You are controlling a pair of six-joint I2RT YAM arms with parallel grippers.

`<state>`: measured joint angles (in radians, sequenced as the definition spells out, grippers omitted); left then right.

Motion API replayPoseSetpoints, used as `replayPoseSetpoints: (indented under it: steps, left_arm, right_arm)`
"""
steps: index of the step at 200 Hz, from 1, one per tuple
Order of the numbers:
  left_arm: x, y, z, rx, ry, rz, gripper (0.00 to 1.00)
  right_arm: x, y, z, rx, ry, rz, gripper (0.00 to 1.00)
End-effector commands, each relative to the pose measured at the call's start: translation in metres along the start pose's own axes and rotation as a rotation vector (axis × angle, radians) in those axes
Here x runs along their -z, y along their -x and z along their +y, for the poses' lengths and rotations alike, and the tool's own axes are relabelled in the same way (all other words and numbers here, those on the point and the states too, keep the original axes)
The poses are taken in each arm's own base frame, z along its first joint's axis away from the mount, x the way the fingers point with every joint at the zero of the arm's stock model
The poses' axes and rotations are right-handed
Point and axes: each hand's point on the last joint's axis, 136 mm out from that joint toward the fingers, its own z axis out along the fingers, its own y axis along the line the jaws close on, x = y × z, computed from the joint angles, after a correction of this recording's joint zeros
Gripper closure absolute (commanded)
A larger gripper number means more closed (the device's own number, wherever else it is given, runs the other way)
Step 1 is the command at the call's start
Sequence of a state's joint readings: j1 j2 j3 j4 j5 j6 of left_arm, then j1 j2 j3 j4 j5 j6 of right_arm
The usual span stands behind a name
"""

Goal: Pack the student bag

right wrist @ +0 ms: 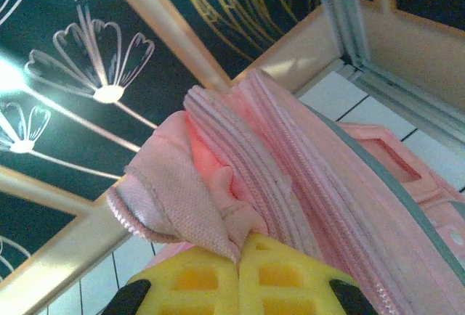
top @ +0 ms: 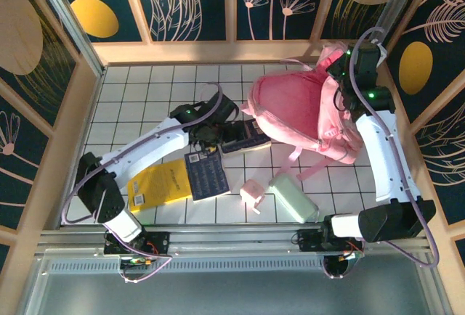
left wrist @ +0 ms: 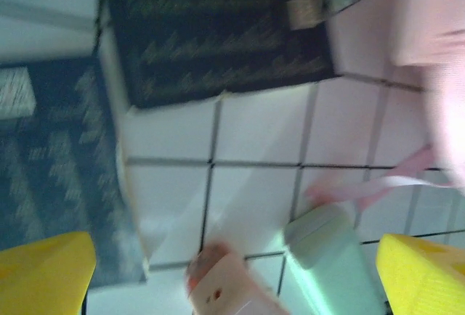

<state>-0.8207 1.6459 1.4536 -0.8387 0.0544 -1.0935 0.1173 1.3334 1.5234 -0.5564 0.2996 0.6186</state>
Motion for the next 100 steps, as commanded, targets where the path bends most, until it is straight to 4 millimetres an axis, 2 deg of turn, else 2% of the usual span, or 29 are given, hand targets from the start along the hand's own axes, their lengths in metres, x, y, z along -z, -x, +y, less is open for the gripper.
replayPoseSetpoints:
  steps: [1,23,38,64,96,100]
  left_arm:
    - [0.000,-0.046,0.024,0.275,0.097,0.125,0.01]
    - [0.000,-0.062,0.025,0.367,0.109,0.135,0.01]
    - [-0.003,-0.078,0.017,0.379,0.114,0.158,0.01]
    - [-0.017,-0.106,0.005,0.379,0.138,0.208,0.01]
    - [-0.026,-0.129,-0.005,0.382,0.138,0.248,0.01]
    - [-0.036,-0.133,-0.001,0.384,0.168,0.255,0.01]
  right_arm:
    - [0.017,0.029,-0.015,-0.111,-0.066,-0.115,1.00]
    - [0.021,0.025,-0.022,-0.139,-0.070,-0.127,1.00]
    - [0.025,0.023,-0.028,-0.155,-0.079,-0.135,1.00]
    - [0.032,0.024,-0.034,-0.154,-0.082,-0.161,1.00]
    - [0.042,0.027,-0.036,-0.162,-0.070,-0.185,1.00]
    - [0.044,0.028,-0.036,-0.161,-0.067,-0.187,1.00]
